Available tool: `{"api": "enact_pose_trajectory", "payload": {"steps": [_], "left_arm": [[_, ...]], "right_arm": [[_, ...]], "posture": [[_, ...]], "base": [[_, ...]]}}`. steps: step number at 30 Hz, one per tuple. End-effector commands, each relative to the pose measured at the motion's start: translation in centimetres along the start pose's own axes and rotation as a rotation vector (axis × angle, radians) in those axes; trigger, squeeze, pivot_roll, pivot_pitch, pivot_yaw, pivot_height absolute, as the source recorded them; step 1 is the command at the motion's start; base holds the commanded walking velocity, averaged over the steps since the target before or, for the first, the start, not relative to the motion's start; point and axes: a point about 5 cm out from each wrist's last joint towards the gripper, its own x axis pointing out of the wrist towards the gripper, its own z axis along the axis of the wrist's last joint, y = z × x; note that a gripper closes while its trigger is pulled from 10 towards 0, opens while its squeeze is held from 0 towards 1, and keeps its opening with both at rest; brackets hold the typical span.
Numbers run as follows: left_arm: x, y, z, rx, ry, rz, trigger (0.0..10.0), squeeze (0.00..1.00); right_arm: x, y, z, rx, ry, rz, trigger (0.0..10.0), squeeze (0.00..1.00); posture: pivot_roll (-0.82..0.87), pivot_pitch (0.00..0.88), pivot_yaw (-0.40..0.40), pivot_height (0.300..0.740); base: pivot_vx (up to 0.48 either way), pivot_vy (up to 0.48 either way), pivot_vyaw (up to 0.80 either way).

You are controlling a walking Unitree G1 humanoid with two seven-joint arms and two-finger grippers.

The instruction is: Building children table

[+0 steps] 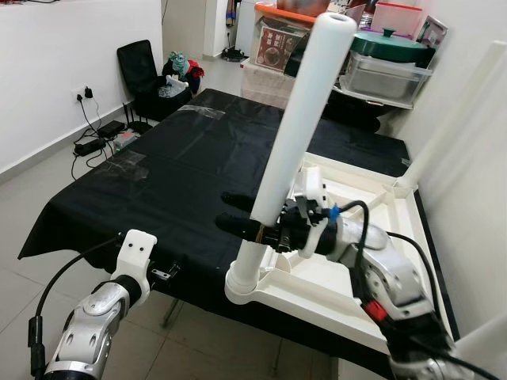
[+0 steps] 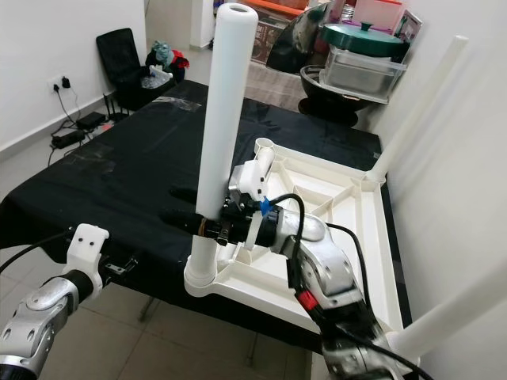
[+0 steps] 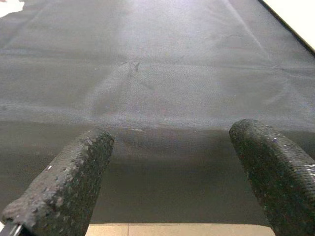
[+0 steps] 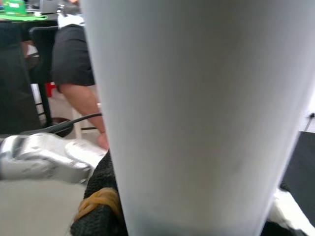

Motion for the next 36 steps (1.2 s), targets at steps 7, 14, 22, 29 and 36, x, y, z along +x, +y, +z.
{"api": "enact_pose_trajectory", "payload": {"steps": [7,14,22,29,36], "left_arm": [[-0.4,-0.2,-0.3,0.001,0.01,-0.003,10.0,0.0],[-0.1,-0.5,-0.3,-0.003,0.009,-0.008,10.0,0.0],[0.1,-0.7,-0.1,-0.003,0.002,-0.012,10.0,0.0],[0.2,-0.8,-0.1,-0.001,0.003,-0.017,10.0,0.0],[0.4,-0.7,0.0,0.003,0.007,-0.002,10.0,0.0]], "right_arm": [[-0.2,-3.4,-6.1,0.099,0.344,-0.484,10.0,0.0],[-3.4,-5.2,-8.0,0.145,0.425,-0.912,10.0,0.0],[-6.2,-5.0,-10.2,0.303,0.385,-1.289,10.0,0.0],[-6.7,-4.1,-11.3,0.368,0.384,-1.462,10.0,0.0],[-7.2,-3.9,-11.3,0.372,0.369,-1.584,10.0,0.0]], "posture": [[0.12,0.0,-0.171,0.74],[0.1,0.0,-0.162,0.74],[0.1,0.0,-0.156,0.74],[0.1,0.0,-0.15,0.74],[0.1,0.0,-0.147,0.74]], "base": [[0.0,0.0,0.0],[0.0,0.0,0.0],[0.0,0.0,0.0],[0.0,0.0,0.0],[0.0,0.0,0.0]]}}
